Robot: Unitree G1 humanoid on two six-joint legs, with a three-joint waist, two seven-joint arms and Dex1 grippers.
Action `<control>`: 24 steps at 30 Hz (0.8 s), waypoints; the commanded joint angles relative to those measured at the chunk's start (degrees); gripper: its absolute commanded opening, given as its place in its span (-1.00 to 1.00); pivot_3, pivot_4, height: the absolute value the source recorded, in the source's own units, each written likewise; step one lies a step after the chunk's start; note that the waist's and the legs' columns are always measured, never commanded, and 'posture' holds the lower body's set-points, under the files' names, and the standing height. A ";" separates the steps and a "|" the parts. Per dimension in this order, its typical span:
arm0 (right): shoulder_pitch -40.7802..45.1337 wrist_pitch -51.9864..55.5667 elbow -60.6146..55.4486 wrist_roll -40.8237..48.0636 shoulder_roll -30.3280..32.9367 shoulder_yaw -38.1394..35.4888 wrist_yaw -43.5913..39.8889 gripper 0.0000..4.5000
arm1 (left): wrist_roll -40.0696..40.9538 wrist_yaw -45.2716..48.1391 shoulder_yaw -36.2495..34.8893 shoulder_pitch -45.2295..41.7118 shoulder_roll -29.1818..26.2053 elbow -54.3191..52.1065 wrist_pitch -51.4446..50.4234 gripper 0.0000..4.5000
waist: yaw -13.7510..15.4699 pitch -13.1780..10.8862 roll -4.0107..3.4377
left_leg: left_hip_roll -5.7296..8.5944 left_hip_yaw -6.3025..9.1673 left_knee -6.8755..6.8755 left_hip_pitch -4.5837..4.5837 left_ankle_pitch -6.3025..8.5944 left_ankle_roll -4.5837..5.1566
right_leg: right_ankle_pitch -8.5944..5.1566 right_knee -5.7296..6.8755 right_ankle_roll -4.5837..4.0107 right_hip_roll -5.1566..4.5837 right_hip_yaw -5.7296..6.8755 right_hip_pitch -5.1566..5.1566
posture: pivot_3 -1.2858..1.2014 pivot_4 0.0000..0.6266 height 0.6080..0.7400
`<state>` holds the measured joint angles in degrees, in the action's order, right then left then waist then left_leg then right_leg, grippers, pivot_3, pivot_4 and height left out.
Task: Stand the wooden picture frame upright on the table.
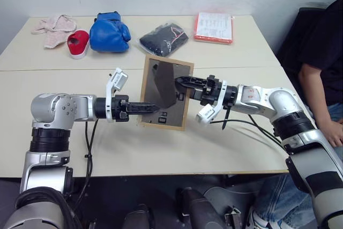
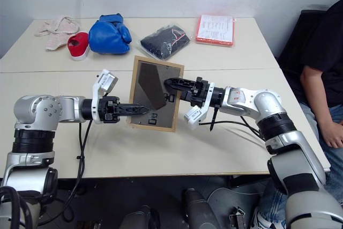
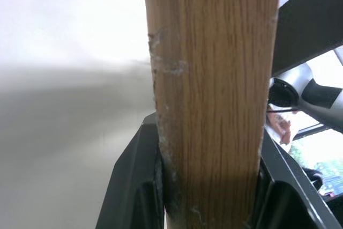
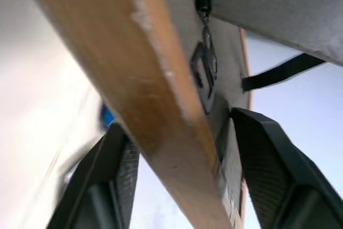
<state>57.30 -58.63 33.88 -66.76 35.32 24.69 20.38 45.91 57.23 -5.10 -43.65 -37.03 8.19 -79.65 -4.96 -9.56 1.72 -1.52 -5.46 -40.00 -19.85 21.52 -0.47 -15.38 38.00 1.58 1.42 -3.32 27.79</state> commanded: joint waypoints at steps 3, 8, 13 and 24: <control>3.89 -0.65 2.72 0.01 0.34 2.68 6.57 -0.46 | 1.38 0.50 -1.58 1.34 -4.28 -4.47 -0.23 0.38 | -0.18 0.00 0.00 | 0.01 -0.02 0.03 0.05 -0.01 -0.01 | 0.00 0.01 0.00 0.00 -0.01 -0.03 | 0.03 -0.52 1.00; 4.65 -2.85 3.69 4.43 1.33 2.81 4.08 -0.46 | 1.93 1.18 -8.05 8.05 -12.69 -10.80 2.56 1.00 | -0.92 0.00 0.00 | 0.00 -0.02 0.07 0.10 -0.02 -0.04 | -0.02 0.05 -0.03 0.01 -0.02 -0.03 | 0.03 -0.52 1.00; -0.47 0.08 4.95 39.44 -0.08 3.56 -24.99 -0.46 | 0.70 2.12 -21.98 23.08 -18.01 -27.56 14.77 1.00 | -1.47 -0.07 0.09 | -0.02 0.00 0.25 0.26 -0.04 -0.10 | -0.07 0.02 -0.12 0.02 0.00 -0.10 | 0.03 -0.52 1.00; -13.35 81.83 -29.90 108.53 -3.21 -5.71 -68.95 -0.46 | 0.91 -7.59 -26.48 33.15 -12.29 -39.11 25.43 1.00 | 0.93 -0.10 0.07 | -0.15 0.33 0.15 0.93 0.31 0.42 | -0.03 -0.18 -0.06 -0.03 0.26 -0.99 | 0.03 -0.52 1.00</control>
<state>43.75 16.82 6.69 37.85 32.91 21.06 -47.37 47.09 50.54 -31.36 -10.30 -48.90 -30.20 -56.03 -4.04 -9.66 1.80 -1.67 -5.12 -39.80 -18.93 21.84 -0.05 -15.42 37.76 1.51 1.40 -3.05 26.80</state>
